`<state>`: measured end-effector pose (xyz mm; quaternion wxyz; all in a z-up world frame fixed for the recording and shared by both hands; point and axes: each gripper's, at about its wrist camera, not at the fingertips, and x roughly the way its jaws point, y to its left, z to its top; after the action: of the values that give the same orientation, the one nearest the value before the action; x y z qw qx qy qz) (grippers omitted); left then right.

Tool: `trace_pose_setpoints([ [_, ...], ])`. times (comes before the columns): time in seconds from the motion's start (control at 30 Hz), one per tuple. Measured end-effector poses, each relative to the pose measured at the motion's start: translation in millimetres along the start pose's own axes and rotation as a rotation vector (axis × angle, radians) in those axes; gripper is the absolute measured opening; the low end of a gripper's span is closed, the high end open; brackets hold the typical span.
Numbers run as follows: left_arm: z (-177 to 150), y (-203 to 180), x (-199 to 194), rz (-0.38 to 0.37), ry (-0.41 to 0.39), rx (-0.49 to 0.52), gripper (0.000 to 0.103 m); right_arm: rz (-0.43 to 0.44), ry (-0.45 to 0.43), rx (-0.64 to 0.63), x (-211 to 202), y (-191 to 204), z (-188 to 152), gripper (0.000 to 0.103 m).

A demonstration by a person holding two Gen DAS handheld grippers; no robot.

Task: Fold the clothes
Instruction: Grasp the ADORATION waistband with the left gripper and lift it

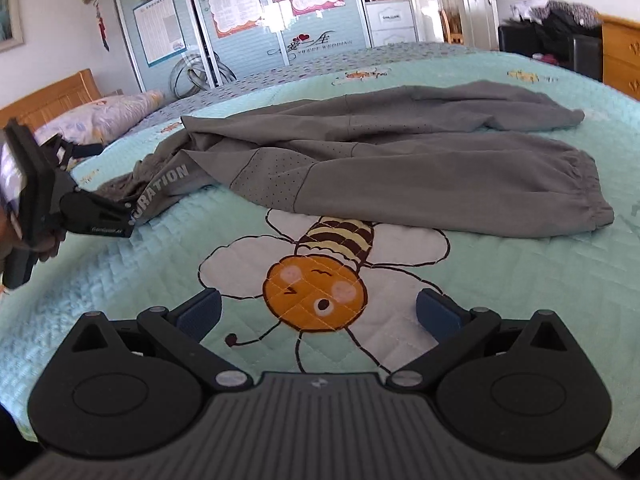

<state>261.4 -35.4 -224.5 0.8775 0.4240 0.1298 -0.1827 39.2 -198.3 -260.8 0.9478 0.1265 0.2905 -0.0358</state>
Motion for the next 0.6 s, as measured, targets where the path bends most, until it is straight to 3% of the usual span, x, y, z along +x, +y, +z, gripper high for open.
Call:
trace_pose_setpoints([
  [0.2, 10, -10, 27, 0.026, 0.036, -0.004, 0.103, -0.03, -0.005, -0.069, 7, 7, -4, 0.103],
  [0.4, 3, 5, 23, -0.013, 0.057, -0.133, 0.098, -0.051, -0.026, -0.127, 8, 11, -10, 0.103],
  [0.53, -2, 16, 21, -0.018, 0.082, -0.178, 0.06, -0.064, -0.047, -0.151, 8, 13, -13, 0.103],
  [0.6, -4, 22, 22, 0.0, 0.094, -0.195, 0.05, -0.061, -0.049, -0.151, 8, 12, -13, 0.103],
])
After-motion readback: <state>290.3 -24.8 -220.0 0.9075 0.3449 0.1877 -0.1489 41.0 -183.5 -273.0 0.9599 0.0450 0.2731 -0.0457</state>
